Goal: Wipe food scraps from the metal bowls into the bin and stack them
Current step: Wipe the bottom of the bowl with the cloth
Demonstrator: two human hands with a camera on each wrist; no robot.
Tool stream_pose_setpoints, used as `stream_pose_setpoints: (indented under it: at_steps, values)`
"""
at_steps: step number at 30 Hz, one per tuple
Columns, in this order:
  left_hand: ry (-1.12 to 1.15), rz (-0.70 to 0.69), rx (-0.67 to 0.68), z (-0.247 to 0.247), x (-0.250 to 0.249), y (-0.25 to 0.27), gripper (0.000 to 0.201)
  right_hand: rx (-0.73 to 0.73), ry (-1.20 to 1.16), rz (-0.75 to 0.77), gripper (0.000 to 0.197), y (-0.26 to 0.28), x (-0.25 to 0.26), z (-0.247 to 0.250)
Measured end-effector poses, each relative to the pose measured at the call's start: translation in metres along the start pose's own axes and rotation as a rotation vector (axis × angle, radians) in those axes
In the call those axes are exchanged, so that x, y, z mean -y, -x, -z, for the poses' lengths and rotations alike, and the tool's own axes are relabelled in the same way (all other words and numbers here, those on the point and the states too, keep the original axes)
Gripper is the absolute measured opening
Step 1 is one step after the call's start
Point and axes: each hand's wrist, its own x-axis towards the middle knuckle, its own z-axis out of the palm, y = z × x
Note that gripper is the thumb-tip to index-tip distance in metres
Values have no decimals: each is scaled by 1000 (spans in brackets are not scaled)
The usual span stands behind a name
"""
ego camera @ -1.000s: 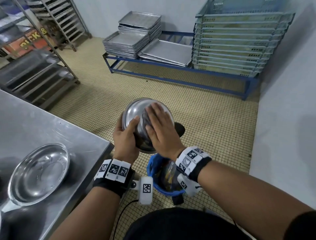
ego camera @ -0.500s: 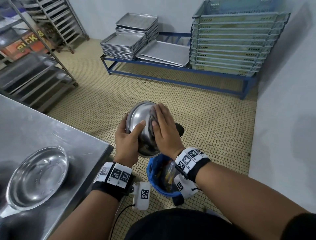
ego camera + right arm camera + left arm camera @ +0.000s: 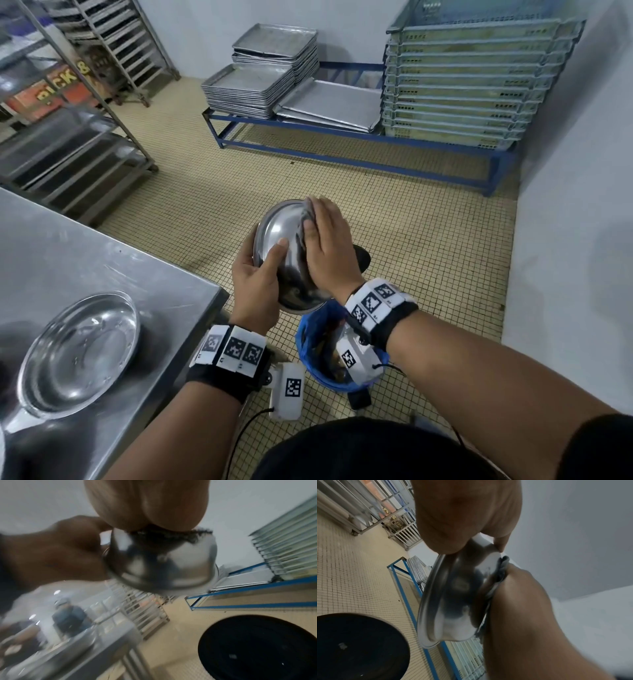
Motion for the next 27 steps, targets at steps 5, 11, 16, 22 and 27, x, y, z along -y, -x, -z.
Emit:
stream_pose_setpoints:
  at_steps: [5, 11, 16, 22, 27]
  values:
    - [62, -24, -97, 1, -16, -18, 38, 139, 44, 269, 60, 53, 1, -11]
    - [-48, -77, -15, -6, -5, -7, 37, 32, -36, 40, 67, -8, 12, -7]
    - [-69, -94, -74, -8, -10, -17, 31, 20, 14, 231, 57, 10, 18, -5]
    - [-131, -88, -75, -6, -4, -10, 33, 67, 37, 118, 60, -8, 21, -3]
    - [-145, -102, -96, -7, -12, -15, 32, 35, 105, 271, 56, -1, 18, -3]
